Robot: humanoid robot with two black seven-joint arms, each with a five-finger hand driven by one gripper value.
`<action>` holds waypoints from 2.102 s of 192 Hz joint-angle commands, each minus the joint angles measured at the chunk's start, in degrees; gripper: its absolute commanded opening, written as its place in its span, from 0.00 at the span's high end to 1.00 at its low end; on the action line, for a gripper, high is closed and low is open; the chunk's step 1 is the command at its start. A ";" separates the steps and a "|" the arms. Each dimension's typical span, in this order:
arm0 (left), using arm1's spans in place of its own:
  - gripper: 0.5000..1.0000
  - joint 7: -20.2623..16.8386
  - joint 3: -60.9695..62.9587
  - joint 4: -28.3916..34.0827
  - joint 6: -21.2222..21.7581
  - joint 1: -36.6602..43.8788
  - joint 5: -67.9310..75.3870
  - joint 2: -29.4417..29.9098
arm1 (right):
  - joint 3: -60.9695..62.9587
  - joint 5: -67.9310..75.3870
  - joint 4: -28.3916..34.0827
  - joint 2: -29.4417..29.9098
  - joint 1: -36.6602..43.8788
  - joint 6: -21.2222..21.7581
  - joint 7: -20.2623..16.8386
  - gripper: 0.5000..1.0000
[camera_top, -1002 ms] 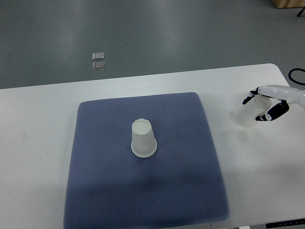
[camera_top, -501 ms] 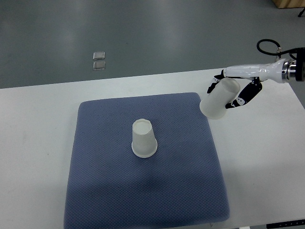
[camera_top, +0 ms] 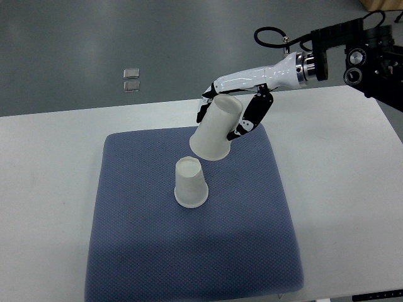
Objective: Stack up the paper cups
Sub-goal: 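Lift the cup with the right hand and carry it over the inverted cup, then lower the held cup onto the inverted cup on the pad, then open the right hand fingers to release the cup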
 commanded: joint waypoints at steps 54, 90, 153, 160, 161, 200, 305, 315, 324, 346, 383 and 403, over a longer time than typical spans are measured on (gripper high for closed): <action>0.00 0.00 0.00 0.00 0.08 0.00 0.00 0.00 | -0.12 -1.23 -0.88 5.29 0.25 0.09 -5.54 0.58; 0.00 0.00 0.00 0.00 -0.01 0.00 0.00 0.00 | -0.73 -1.84 -0.97 6.87 -0.28 0.09 -5.54 0.57; 0.00 0.00 0.00 0.00 -0.01 0.00 0.00 0.00 | -0.91 -3.07 -1.05 9.77 -1.86 0.09 -5.54 0.57; 0.00 0.00 0.00 0.00 -0.01 0.00 0.00 0.00 | -0.91 -3.42 -1.23 9.86 -2.12 0.09 -5.54 0.57; 0.00 0.00 0.00 0.00 -0.01 0.00 0.00 0.00 | -0.91 -3.43 -1.23 9.86 -2.12 0.09 -5.54 0.57; 0.00 0.00 0.00 0.00 -0.01 0.00 0.00 0.00 | -0.91 -6.41 -3.51 11.35 -3.62 0.09 -5.54 0.56; 0.00 0.00 0.00 0.00 -0.01 0.00 0.00 0.00 | -1.00 -6.68 -3.60 12.41 -4.76 -0.46 -5.54 0.15; 0.00 0.00 0.00 0.00 -0.01 0.00 0.00 0.00 | -1.00 -6.68 -3.60 12.50 -4.76 -0.55 -5.54 0.15; 0.00 0.00 0.00 0.00 -0.01 0.00 0.00 0.00 | -0.91 -6.68 -3.78 12.50 -4.76 -0.63 -5.54 0.15; 0.00 0.00 0.00 0.00 -0.01 0.00 0.00 0.00 | -0.82 -6.68 -4.04 12.85 -4.76 -0.63 -5.54 0.15; 0.00 0.00 0.00 0.00 -0.01 0.00 0.00 0.00 | 1.11 -4.92 -6.15 11.97 -4.76 -0.90 -5.45 0.15; 0.00 0.00 0.00 0.00 -0.01 0.00 0.00 0.00 | 5.94 -1.06 -10.45 11.79 -6.78 -1.43 -5.45 0.15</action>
